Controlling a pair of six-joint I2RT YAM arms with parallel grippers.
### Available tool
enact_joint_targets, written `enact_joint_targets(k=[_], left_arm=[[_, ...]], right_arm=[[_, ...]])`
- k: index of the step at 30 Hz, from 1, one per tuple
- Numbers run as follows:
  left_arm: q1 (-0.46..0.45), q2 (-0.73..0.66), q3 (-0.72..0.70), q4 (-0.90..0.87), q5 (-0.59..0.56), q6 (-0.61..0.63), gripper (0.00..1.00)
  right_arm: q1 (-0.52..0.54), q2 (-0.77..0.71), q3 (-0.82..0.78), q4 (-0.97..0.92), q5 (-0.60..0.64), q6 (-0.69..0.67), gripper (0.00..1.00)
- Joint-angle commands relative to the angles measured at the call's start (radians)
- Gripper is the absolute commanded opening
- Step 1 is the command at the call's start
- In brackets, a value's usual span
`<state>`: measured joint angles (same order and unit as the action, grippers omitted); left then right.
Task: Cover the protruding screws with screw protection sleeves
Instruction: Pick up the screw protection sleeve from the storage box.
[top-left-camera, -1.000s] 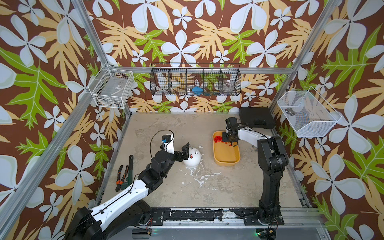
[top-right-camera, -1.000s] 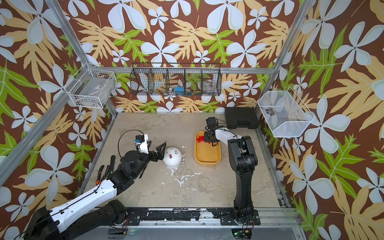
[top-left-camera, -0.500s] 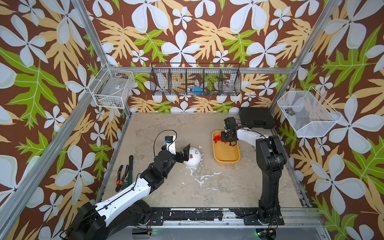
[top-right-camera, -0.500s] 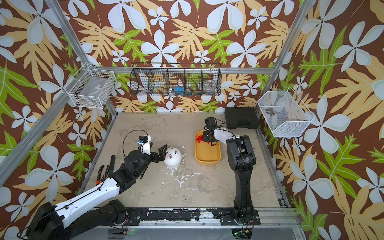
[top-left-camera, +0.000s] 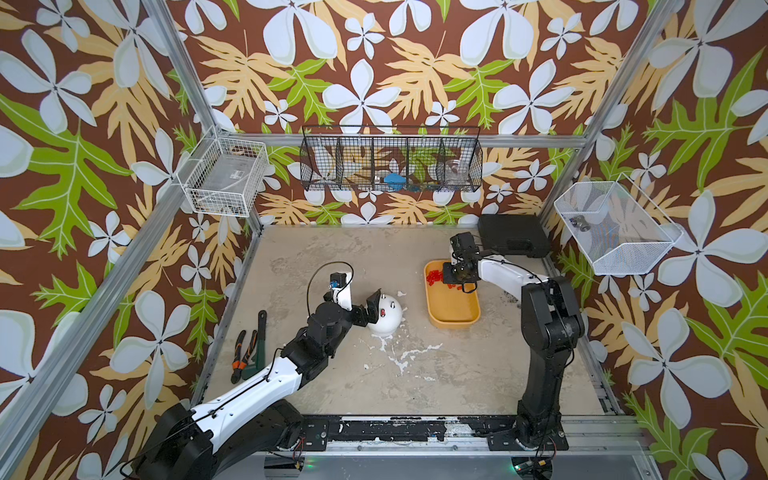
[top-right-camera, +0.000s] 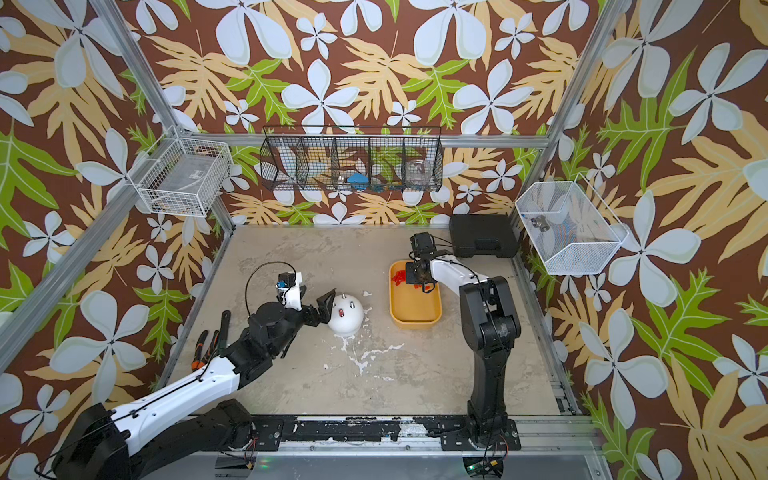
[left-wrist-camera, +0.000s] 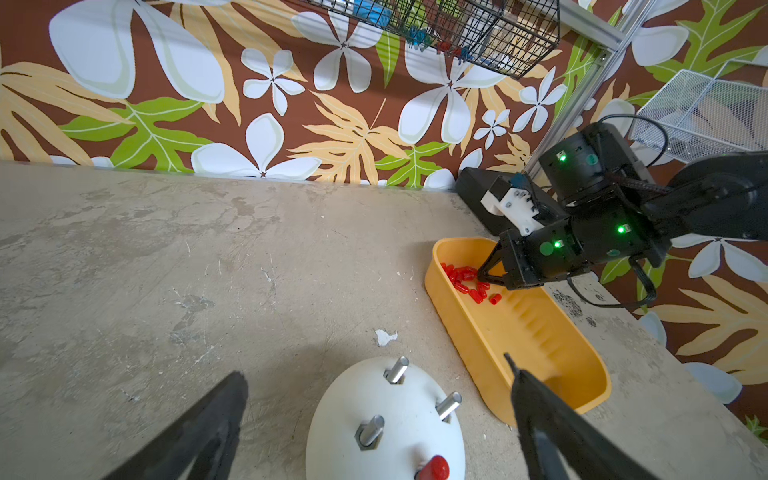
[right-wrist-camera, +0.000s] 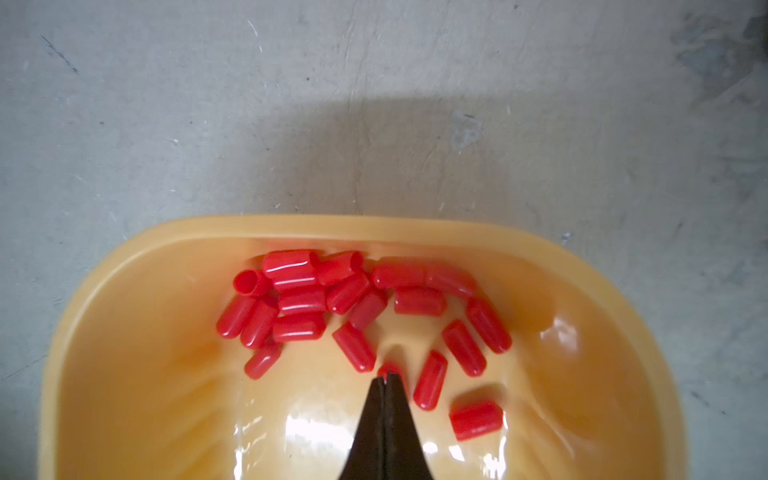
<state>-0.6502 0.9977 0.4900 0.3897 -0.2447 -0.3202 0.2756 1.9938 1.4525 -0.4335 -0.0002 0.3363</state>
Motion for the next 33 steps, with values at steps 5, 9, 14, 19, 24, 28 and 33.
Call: enact_joint_targets(k=[5, 9, 14, 19, 24, 28, 33], left_arm=[[0.001, -0.001, 0.001, 0.019, 0.024, -0.005, 1.0], [0.0, -0.002, -0.01, 0.03, 0.026, -0.001, 1.0], [0.0, 0.006, -0.008, 0.033, 0.034, 0.005, 1.0], [0.0, 0.013, -0.008, 0.041, 0.031, 0.005, 1.0], [0.0, 0.015, -0.008, 0.043, 0.028, 0.011, 1.0], [0.0, 0.017, -0.007, 0.042, 0.023, 0.013, 1.0], [0.0, 0.021, 0.0, 0.032, 0.012, 0.003, 1.0]], right_arm=[[0.001, -0.023, -0.03, -0.014, -0.045, -0.002, 0.07], [0.004, 0.015, -0.022, -0.025, 0.0, -0.017, 0.26], [0.004, 0.067, 0.006, -0.029, 0.013, -0.025, 0.3], [0.004, 0.096, 0.026, -0.026, 0.027, -0.024, 0.28], [0.005, 0.11, 0.029, -0.027, 0.033, -0.028, 0.19], [0.007, 0.107, 0.031, -0.036, 0.036, -0.026, 0.11], [0.01, 0.053, 0.017, -0.039, 0.043, -0.022, 0.02]])
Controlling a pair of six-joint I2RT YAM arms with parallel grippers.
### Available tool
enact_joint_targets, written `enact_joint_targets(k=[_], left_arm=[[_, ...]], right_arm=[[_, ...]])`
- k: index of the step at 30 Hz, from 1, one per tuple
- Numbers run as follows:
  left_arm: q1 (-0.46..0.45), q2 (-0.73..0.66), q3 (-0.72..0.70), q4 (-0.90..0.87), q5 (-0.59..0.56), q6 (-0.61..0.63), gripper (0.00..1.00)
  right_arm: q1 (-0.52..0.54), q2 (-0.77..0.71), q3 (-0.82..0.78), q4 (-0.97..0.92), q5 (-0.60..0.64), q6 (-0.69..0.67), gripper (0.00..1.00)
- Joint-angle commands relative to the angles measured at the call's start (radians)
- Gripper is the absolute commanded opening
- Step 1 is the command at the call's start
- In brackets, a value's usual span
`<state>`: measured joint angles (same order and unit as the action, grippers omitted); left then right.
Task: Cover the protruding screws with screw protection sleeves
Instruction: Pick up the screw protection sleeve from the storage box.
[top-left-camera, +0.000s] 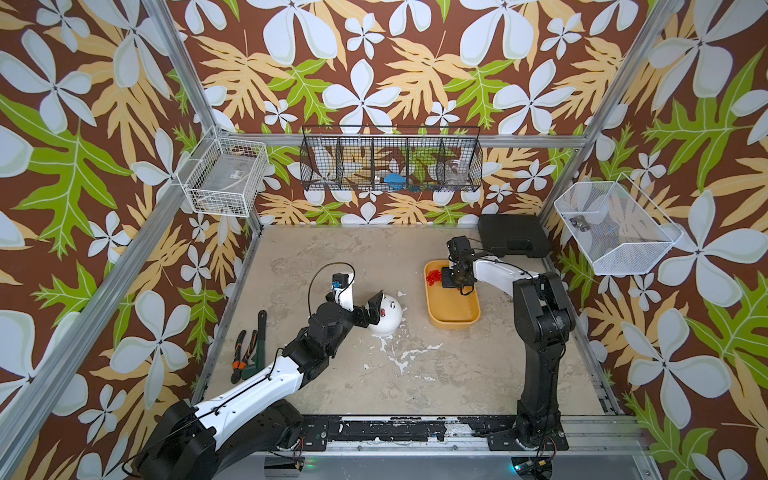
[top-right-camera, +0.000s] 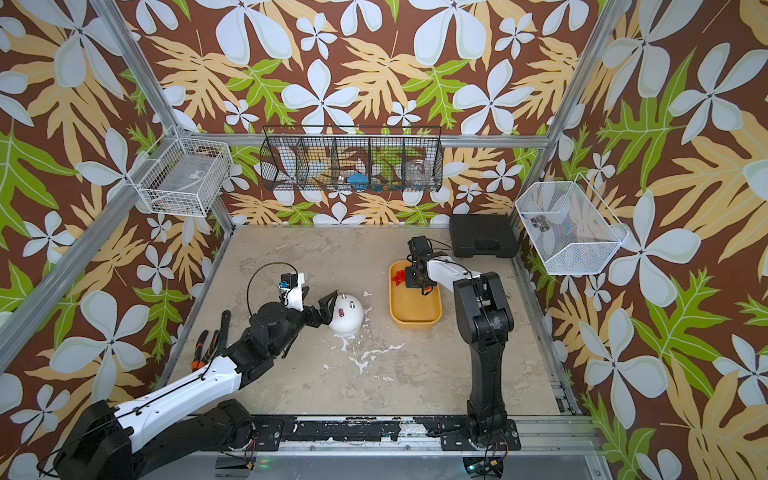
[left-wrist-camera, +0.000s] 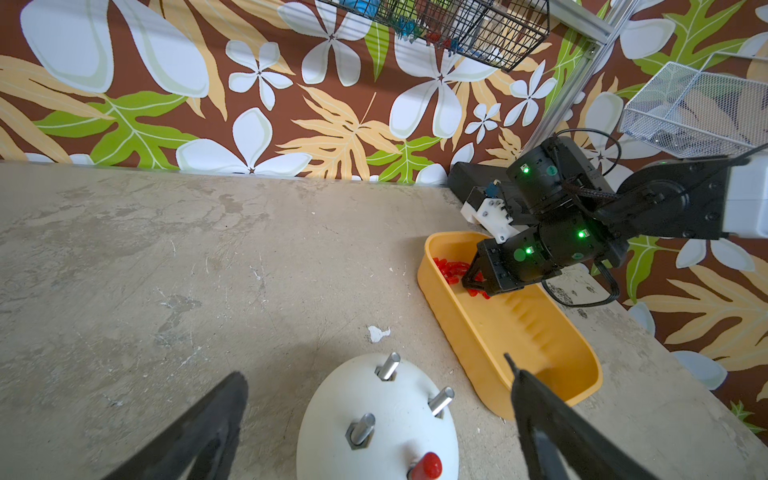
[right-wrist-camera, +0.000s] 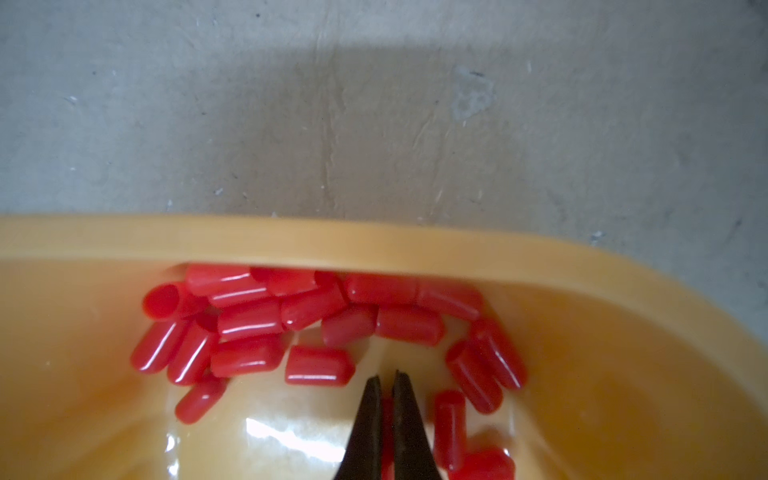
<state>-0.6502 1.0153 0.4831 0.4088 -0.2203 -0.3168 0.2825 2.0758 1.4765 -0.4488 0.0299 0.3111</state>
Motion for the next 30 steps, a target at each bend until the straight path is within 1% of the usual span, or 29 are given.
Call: enact_joint_targets(k=[1, 4, 8, 9, 11, 12, 13, 15, 16, 18, 19, 20, 23, 25, 27, 30], left_arm=[[0.0, 0.007, 0.013, 0.008, -0.009, -0.004, 1.0], [0.002, 0.015, 0.027, 0.007, 0.029, -0.01, 0.99], [0.002, 0.014, 0.026, 0.038, 0.099, -0.009, 0.99], [0.003, 0.008, 0.021, 0.053, 0.121, -0.008, 0.98], [0.005, -0.015, 0.001, 0.098, 0.173, -0.01, 0.97], [0.01, -0.033, -0.018, 0.135, 0.225, -0.008, 0.97], [0.015, -0.052, -0.041, 0.17, 0.263, -0.01, 0.96], [0.028, -0.09, -0.081, 0.235, 0.328, -0.033, 0.93], [0.04, -0.113, -0.107, 0.28, 0.378, -0.048, 0.92], [0.053, -0.146, -0.149, 0.355, 0.456, -0.071, 0.88], [0.055, -0.163, -0.17, 0.395, 0.497, -0.077, 0.87], [0.057, -0.176, -0.184, 0.427, 0.536, -0.081, 0.86], [0.058, -0.21, -0.224, 0.509, 0.647, -0.098, 0.79], [0.058, -0.213, -0.236, 0.545, 0.725, -0.098, 0.76], [0.058, -0.203, -0.232, 0.546, 0.771, -0.09, 0.68], [0.058, -0.198, -0.243, 0.548, 0.793, -0.09, 0.68]], right_arm=[[0.006, -0.054, -0.016, -0.021, 0.013, 0.008, 0.01], [0.013, -0.158, -0.08, 0.019, -0.004, 0.017, 0.01], [0.015, -0.313, -0.179, 0.106, -0.11, 0.024, 0.0], [0.015, -0.36, -0.219, 0.148, -0.19, 0.028, 0.01], [0.019, -0.462, -0.317, 0.27, -0.405, 0.057, 0.01], [0.026, -0.524, -0.377, 0.357, -0.518, 0.085, 0.01], [0.038, -0.585, -0.44, 0.457, -0.604, 0.119, 0.01], [0.065, -0.683, -0.546, 0.647, -0.751, 0.176, 0.0], [0.079, -0.73, -0.603, 0.754, -0.812, 0.213, 0.0], [0.109, -0.795, -0.726, 1.009, -0.892, 0.311, 0.01], [0.121, -0.804, -0.781, 1.149, -0.951, 0.362, 0.02], [0.129, -0.803, -0.809, 1.238, -0.997, 0.405, 0.01], [0.138, -0.775, -0.875, 1.517, -1.108, 0.566, 0.0], [0.14, -0.737, -0.899, 1.685, -1.147, 0.681, 0.0], [0.147, -0.696, -0.914, 1.84, -1.17, 0.77, 0.0], [0.154, -0.649, -0.933, 1.933, -1.178, 0.852, 0.0]])
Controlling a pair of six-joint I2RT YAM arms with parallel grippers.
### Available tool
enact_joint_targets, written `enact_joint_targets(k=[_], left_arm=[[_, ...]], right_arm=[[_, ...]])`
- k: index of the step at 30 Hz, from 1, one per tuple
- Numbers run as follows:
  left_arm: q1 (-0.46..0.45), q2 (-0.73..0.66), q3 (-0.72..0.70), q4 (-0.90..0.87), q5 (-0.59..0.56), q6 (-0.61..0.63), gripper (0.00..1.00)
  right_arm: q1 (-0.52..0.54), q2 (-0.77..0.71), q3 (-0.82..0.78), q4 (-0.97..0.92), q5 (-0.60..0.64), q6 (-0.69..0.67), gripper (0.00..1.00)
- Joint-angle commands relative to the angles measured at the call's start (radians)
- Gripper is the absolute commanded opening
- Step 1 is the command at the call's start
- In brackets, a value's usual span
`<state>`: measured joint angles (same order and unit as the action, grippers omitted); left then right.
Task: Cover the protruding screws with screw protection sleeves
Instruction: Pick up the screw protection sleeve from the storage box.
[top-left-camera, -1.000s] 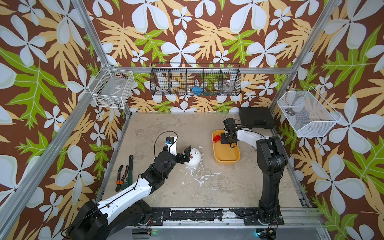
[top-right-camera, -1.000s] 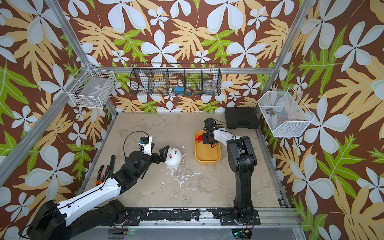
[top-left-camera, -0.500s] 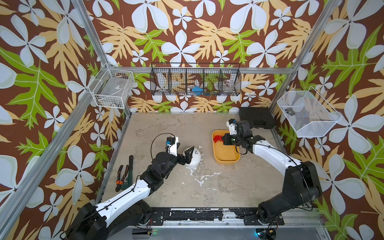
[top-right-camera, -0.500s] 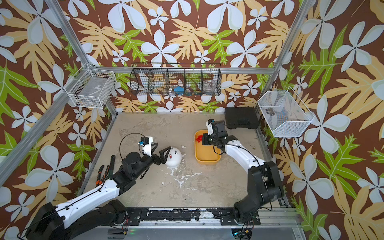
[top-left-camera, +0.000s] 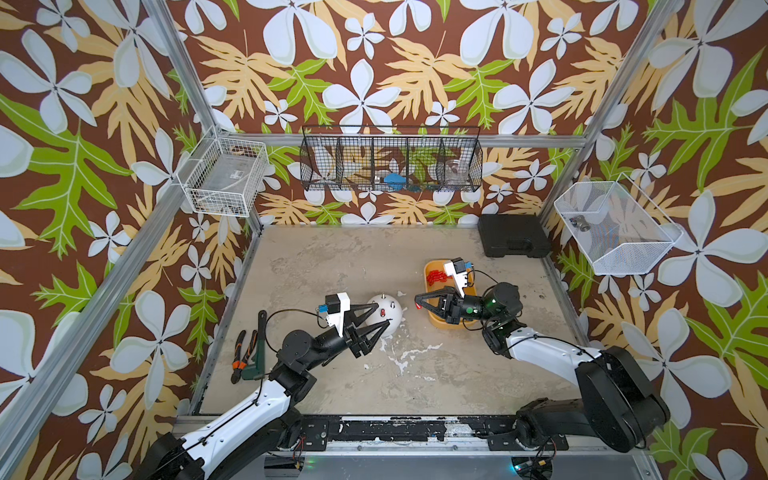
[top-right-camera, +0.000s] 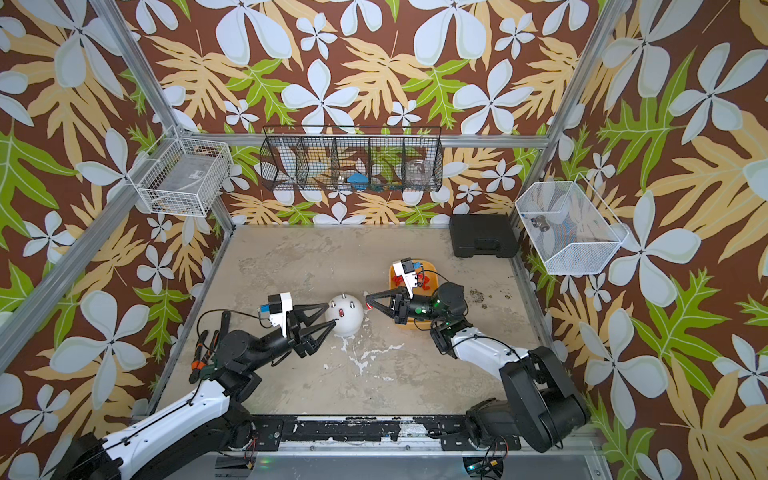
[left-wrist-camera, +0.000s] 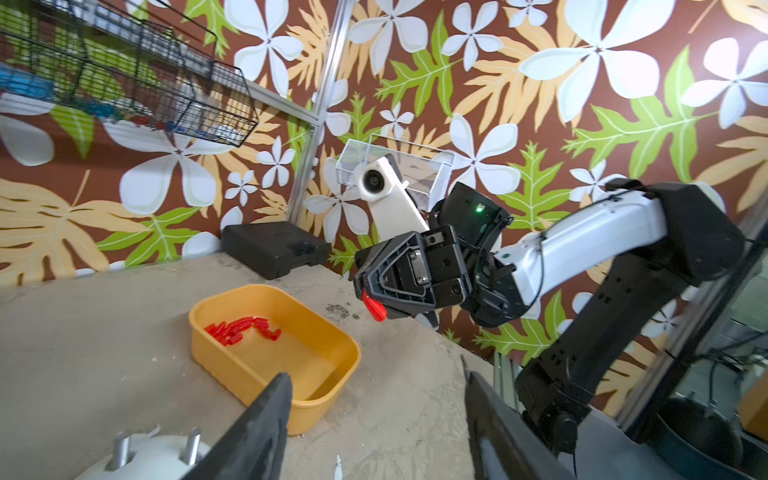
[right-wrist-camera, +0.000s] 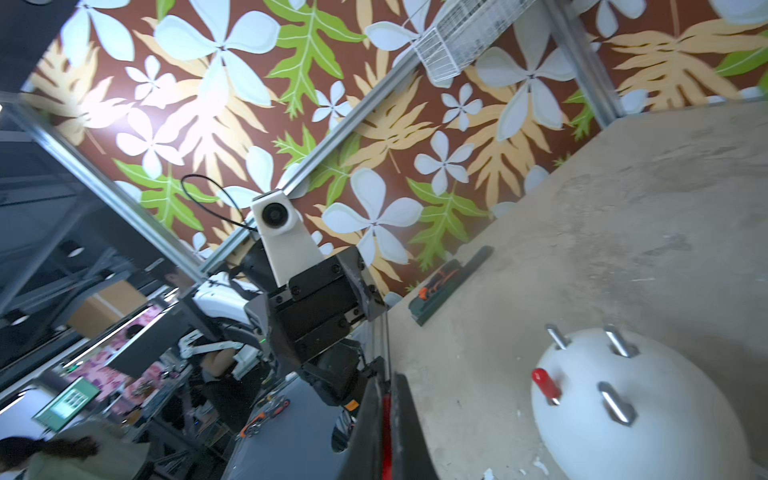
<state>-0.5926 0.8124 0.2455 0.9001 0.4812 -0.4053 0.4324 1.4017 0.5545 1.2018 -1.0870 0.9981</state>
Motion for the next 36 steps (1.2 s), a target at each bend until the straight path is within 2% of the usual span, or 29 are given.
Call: enact_joint_targets(k=[1, 4, 9, 12, 17, 21, 27, 31, 36], left_arm=[[0.0, 0.011, -0.008, 0.055, 0.097, 0.0, 0.68], [0.0, 0.048, -0.005, 0.057, 0.106, -0.01, 0.66], [-0.017, 0.147, 0.039, 0.107, 0.138, -0.039, 0.61], [-0.03, 0.168, 0.065, 0.108, 0.134, -0.024, 0.61], [-0.063, 0.168, 0.066, 0.188, 0.182, -0.021, 0.6], [-0.078, 0.174, 0.068, 0.192, 0.169, -0.013, 0.58], [-0.078, 0.189, 0.089, 0.155, 0.143, 0.011, 0.53], [-0.077, 0.197, 0.098, 0.149, 0.134, 0.016, 0.5], [-0.078, 0.198, 0.102, 0.138, 0.129, 0.028, 0.53]], right_arm=[[0.004, 0.032, -0.02, 0.299, -0.058, 0.176, 0.0], [0.029, 0.012, -0.048, 0.281, -0.027, 0.14, 0.0], [0.125, -0.12, -0.032, -0.062, 0.083, -0.175, 0.0], [0.165, -0.167, -0.004, -0.204, 0.134, -0.299, 0.0], [0.182, -0.179, -0.002, -0.192, 0.155, -0.316, 0.0], [0.212, -0.185, 0.003, -0.169, 0.17, -0.315, 0.0], [0.232, -0.16, -0.015, -0.006, 0.151, -0.216, 0.0], [0.243, -0.155, -0.019, 0.023, 0.147, -0.2, 0.0], [0.248, -0.157, -0.021, 0.027, 0.15, -0.203, 0.0]])
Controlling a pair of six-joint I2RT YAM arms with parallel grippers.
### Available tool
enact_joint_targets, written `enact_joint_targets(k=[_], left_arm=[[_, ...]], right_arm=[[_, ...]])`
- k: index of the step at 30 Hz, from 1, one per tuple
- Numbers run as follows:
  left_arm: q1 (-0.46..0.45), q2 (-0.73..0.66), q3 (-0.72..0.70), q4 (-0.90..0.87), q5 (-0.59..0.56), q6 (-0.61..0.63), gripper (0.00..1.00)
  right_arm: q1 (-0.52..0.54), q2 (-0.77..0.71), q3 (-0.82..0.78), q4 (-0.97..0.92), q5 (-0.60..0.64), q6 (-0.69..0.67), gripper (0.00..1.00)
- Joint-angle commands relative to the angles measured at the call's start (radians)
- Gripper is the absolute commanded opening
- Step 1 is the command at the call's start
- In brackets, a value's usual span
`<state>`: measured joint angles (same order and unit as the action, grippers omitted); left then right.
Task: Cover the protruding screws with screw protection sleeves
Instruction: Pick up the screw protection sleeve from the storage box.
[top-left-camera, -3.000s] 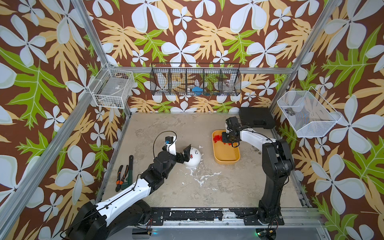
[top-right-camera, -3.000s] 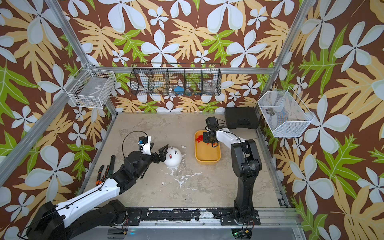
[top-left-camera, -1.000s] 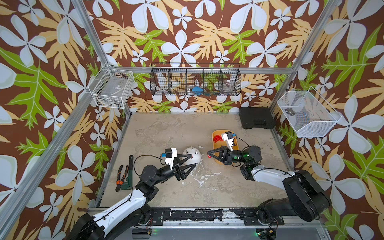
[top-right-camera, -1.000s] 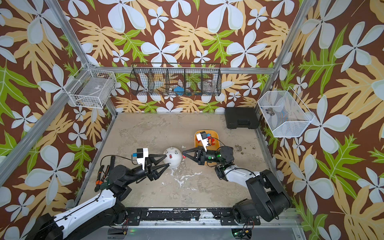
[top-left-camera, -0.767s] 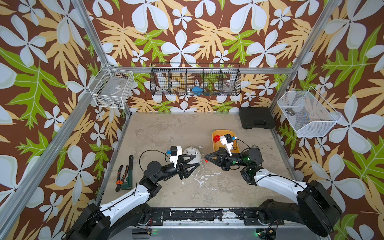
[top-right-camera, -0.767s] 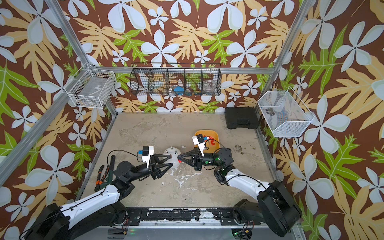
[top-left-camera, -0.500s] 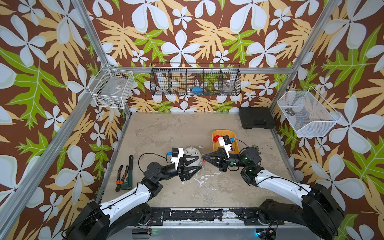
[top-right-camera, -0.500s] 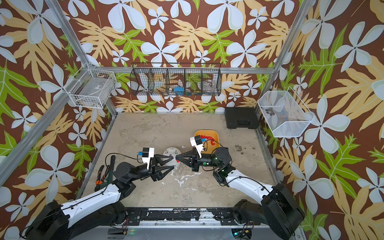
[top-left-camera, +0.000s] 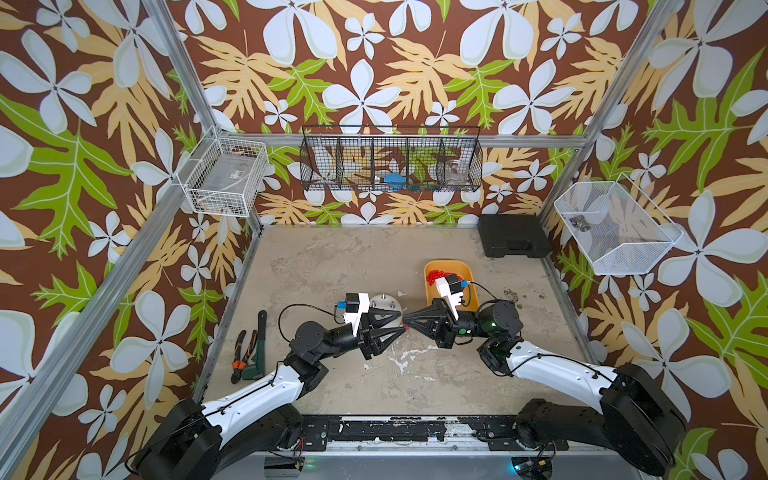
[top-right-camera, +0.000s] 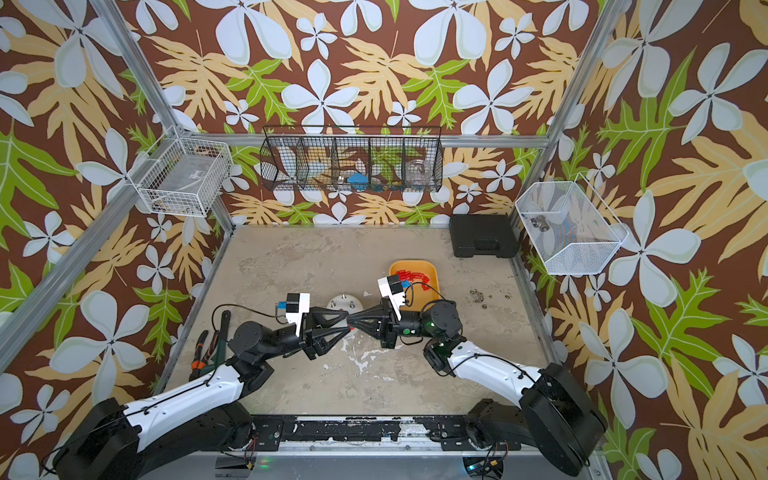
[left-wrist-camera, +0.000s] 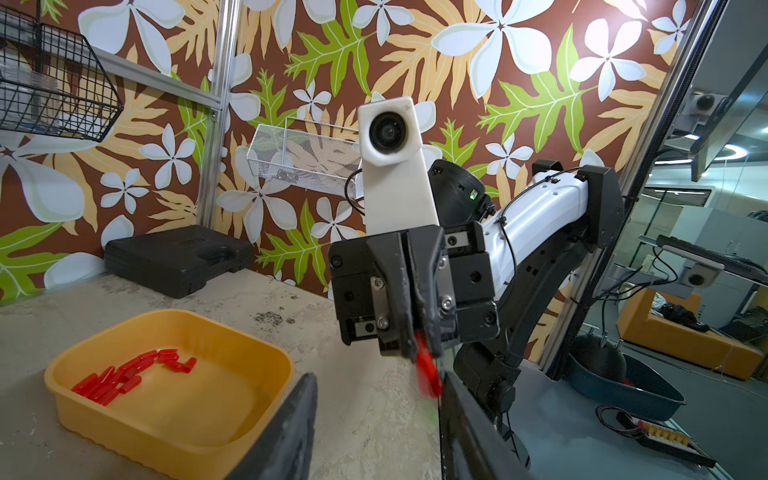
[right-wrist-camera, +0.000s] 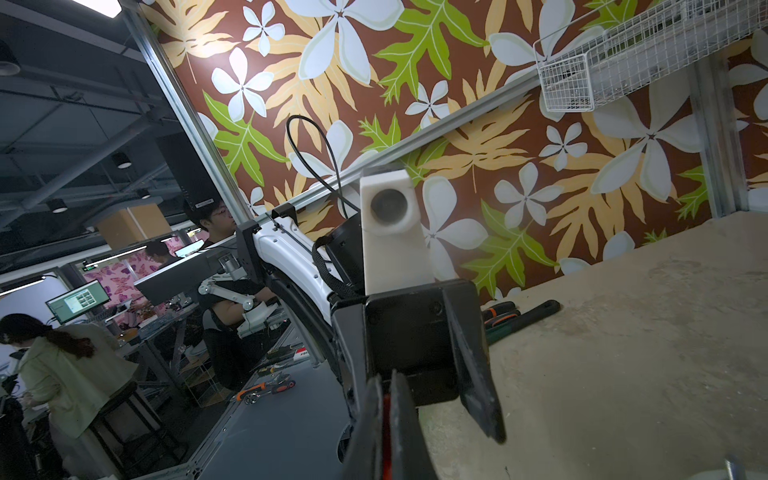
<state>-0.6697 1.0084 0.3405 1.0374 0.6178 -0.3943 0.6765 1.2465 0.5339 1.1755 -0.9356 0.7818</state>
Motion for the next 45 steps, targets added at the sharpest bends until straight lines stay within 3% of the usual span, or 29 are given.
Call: enact_joint_targets(k=[1, 13, 18, 20, 22, 23, 26, 30, 35, 37, 40, 45], left_arm=[[-0.001, 0.001, 0.008, 0.003, -0.006, 0.018, 0.53], [-0.034, 0.024, 0.009, 0.062, 0.019, 0.035, 0.58], [-0.036, 0.021, 0.005, 0.066, -0.002, 0.05, 0.42], [-0.036, 0.007, 0.0, 0.063, -0.019, 0.055, 0.41], [-0.036, -0.006, -0.002, 0.053, -0.035, 0.062, 0.48], [-0.036, -0.012, -0.004, 0.05, -0.044, 0.06, 0.6], [-0.035, -0.014, -0.005, 0.045, -0.048, 0.066, 0.62], [-0.036, 0.001, 0.003, 0.056, -0.037, 0.067, 0.55], [-0.036, 0.028, 0.015, 0.073, -0.015, 0.066, 0.4], [-0.036, 0.036, 0.017, 0.08, -0.011, 0.063, 0.39], [-0.036, 0.035, 0.017, 0.079, -0.011, 0.067, 0.24], [-0.036, 0.032, 0.014, 0.074, -0.011, 0.069, 0.21]], right_arm=[[0.006, -0.002, 0.0, 0.054, -0.002, 0.013, 0.0], [0.019, 0.002, 0.005, 0.026, 0.032, -0.016, 0.0], [0.023, 0.001, 0.0, 0.03, 0.028, -0.014, 0.0], [0.022, 0.001, -0.003, 0.028, 0.031, -0.017, 0.0], [0.023, 0.001, -0.005, 0.023, 0.029, -0.025, 0.0], [0.023, 0.002, -0.006, 0.026, 0.028, -0.024, 0.0], [0.024, 0.004, -0.003, 0.037, 0.024, -0.016, 0.0], [0.028, 0.006, -0.001, 0.048, 0.023, -0.005, 0.0], [0.03, 0.006, -0.002, 0.054, 0.026, -0.002, 0.0], [0.032, 0.004, -0.005, 0.055, 0.031, -0.003, 0.0], [0.034, 0.007, -0.009, 0.056, 0.031, -0.005, 0.0], [0.033, 0.001, -0.005, 0.049, 0.039, -0.009, 0.0]])
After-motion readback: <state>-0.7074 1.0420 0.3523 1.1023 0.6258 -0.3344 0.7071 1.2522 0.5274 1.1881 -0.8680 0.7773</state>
